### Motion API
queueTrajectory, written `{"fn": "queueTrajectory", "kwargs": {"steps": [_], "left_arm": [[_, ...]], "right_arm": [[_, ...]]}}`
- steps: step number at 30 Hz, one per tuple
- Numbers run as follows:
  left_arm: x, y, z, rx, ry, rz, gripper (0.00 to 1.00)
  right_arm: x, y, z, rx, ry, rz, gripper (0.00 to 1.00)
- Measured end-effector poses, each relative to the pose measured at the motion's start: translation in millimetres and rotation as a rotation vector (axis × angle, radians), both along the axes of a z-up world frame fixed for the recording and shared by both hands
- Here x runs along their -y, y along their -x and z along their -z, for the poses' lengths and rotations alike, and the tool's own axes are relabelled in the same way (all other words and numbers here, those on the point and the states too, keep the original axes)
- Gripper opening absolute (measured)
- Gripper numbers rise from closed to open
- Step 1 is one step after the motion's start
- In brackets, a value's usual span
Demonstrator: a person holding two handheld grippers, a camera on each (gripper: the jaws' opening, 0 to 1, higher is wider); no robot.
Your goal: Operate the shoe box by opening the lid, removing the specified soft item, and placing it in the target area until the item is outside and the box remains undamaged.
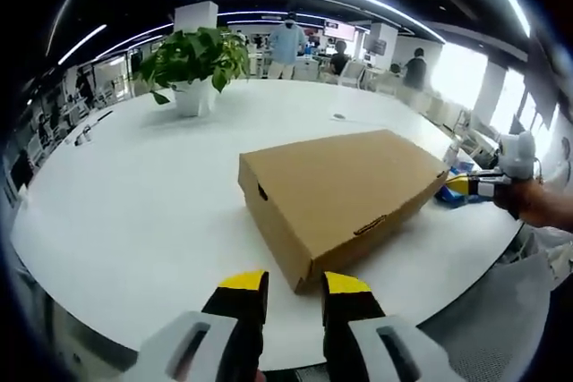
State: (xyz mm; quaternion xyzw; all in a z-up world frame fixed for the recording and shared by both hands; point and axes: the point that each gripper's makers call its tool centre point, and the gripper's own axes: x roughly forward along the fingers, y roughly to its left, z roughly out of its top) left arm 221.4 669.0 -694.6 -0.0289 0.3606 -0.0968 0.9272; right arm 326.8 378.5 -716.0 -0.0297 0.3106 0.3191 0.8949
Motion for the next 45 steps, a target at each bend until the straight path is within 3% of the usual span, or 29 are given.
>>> {"fn": "queueTrajectory", "kwargs": {"steps": [5, 10, 14, 17, 19, 20, 23, 25, 32, 37, 41, 45], "left_arm": [[-6, -2.6, -5.4, 0.017, 0.037, -0.047, 0.23], [-27, -4.2, -11.5, 0.051, 0.222, -0.238, 0.23], [-36, -5.8, -19.7, 0.091, 0.278, -0.283, 0.25], [-38, -12.5, -30.3, 0.135, 0.365, -0.336, 0.32], [-35, -16.7, -38.5, 0.162, 0.428, -0.361, 0.35], [-32, -17.8, -40.1, 0.164, 0.438, -0.355, 0.37], [-14, -19.8, -39.1, 0.140, 0.389, -0.285, 0.45], [-5, -22.9, -38.2, 0.135, 0.385, -0.274, 0.48], [10, -31.6, -14.3, 0.047, 0.374, -0.249, 0.45], [15, -29.7, 8.6, -0.051, 0.324, -0.226, 0.42], [18, -35.3, 18.5, -0.073, 0.348, -0.203, 0.37], [18, -40.9, 17.2, -0.074, 0.368, -0.203, 0.38]], "right_arm": [[8, -1, 4.2, -0.024, 0.018, 0.013, 0.00], [28, -8, -7.4, -0.030, -0.006, 0.093, 0.00], [39, -17, -24.8, 0.012, -0.030, 0.133, 0.00], [40, -25, -40.2, 0.009, -0.176, 0.229, 0.02], [29, -22, -49.9, -0.010, -0.272, 0.230, 0.07], [27, -21, -51.4, -0.012, -0.286, 0.230, 0.11], [4, -15, -54.6, -0.016, -0.289, 0.154, 0.27], [-10, -12, -51.7, -0.019, -0.273, 0.111, 0.32], [-28, -13, -39.2, -0.093, -0.304, 0.138, 0.31], [-37, -8, -24.1, -0.130, -0.252, 0.090, 0.34], [-37, -8, -15.5, -0.142, -0.235, 0.090, 0.35], [-36, -11, -15.8, -0.148, -0.274, 0.134, 0.36]]}}
